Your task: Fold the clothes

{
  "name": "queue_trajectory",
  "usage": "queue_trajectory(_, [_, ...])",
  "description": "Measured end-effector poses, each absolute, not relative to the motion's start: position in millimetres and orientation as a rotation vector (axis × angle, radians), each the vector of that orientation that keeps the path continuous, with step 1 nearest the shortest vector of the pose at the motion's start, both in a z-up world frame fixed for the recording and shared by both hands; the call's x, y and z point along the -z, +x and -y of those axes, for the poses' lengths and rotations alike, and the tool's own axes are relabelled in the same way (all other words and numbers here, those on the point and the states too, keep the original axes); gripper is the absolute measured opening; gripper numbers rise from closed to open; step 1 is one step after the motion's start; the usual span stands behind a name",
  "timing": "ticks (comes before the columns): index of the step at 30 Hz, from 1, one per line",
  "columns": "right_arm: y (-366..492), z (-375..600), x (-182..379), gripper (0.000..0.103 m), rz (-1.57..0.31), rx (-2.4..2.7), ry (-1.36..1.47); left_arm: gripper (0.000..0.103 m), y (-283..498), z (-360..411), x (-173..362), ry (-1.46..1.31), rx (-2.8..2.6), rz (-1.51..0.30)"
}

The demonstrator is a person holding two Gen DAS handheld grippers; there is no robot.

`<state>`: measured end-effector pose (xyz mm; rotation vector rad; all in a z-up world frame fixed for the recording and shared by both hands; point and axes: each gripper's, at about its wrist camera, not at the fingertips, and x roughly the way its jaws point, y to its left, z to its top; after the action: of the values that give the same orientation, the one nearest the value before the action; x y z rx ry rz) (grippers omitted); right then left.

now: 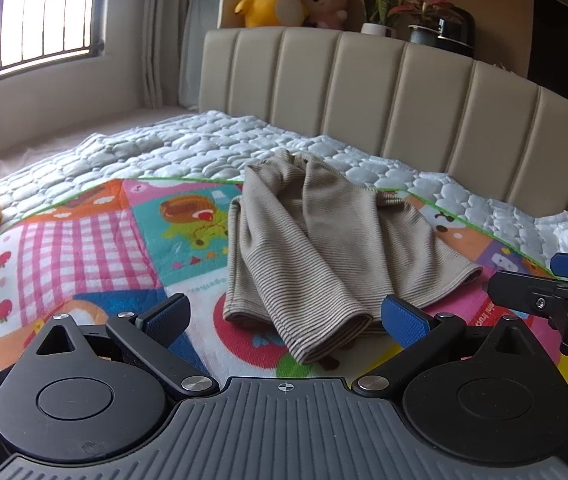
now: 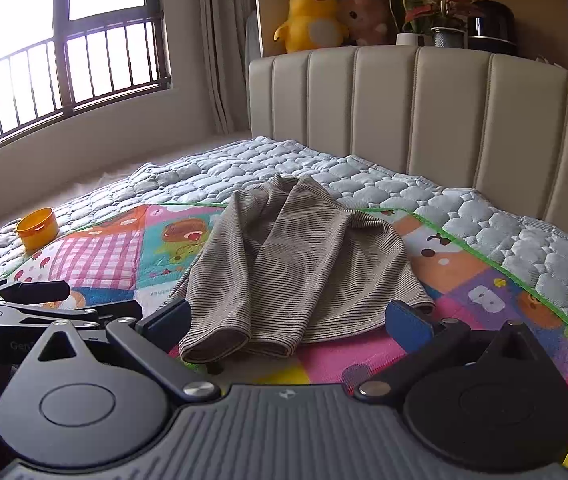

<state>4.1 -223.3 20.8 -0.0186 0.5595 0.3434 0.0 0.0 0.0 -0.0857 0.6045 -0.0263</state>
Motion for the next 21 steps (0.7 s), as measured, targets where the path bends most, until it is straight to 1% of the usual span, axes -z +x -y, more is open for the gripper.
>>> queue_trajectory(21, [5.5, 220.8, -19.8, 0.103, -0.572, -0.345, -0.009, 0.103, -0.5, 1.1, 2.6, -0.084, 0.022, -0.604])
